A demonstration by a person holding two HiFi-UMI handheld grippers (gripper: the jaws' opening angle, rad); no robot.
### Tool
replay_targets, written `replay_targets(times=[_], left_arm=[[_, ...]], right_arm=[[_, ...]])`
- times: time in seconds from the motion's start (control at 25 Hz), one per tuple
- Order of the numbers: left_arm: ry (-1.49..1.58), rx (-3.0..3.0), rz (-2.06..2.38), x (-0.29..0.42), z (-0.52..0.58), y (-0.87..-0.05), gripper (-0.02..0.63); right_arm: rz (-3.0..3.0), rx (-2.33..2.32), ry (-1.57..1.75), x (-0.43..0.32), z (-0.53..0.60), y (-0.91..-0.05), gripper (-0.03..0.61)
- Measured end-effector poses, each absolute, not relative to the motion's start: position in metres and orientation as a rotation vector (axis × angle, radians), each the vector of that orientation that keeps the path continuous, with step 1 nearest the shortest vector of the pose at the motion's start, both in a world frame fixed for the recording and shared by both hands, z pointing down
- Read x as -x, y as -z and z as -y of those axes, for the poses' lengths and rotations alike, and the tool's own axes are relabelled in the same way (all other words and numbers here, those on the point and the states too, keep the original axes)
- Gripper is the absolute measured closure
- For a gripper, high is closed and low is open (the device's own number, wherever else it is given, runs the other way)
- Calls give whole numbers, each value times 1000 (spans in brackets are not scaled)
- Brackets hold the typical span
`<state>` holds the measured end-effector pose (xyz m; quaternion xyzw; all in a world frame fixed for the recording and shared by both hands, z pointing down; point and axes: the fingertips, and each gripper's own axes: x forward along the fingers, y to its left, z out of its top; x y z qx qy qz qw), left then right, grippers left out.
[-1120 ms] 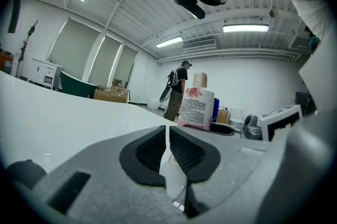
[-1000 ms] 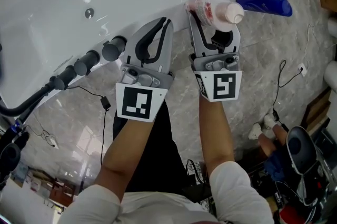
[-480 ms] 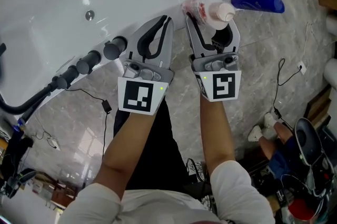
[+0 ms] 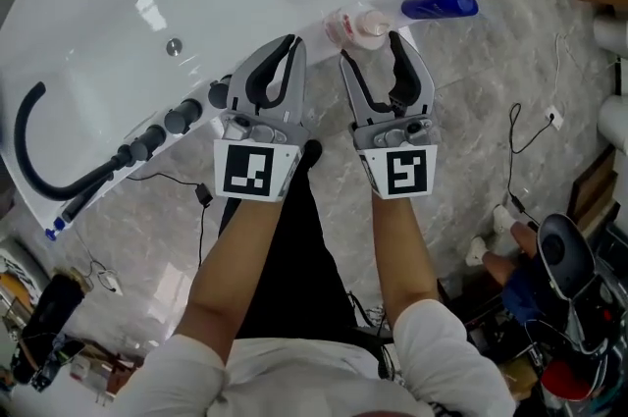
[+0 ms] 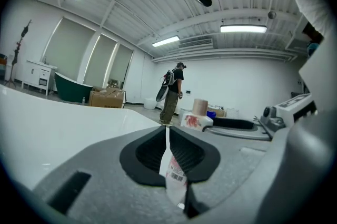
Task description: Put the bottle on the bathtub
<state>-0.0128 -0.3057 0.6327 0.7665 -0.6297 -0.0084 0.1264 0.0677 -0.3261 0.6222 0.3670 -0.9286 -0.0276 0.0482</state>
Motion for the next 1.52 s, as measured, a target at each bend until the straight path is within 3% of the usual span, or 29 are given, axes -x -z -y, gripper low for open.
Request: replay_targets(times=[0.32, 0.84, 1.16, 1.52], left_arm=[[44, -2302, 1792, 15, 297, -565, 597], [60, -2485, 1684, 30, 251, -389, 597], [37, -2585, 1619, 23, 201, -327, 597], [14, -2666, 1657, 43, 163, -279, 597]], right_arm=[[2772, -1213, 22, -88, 298, -560, 353], [2755, -1300, 39, -99, 253, -379, 517], [2772, -1263, 68, -126, 201, -311, 537], [2712, -1340, 30, -161, 159, -290, 545]])
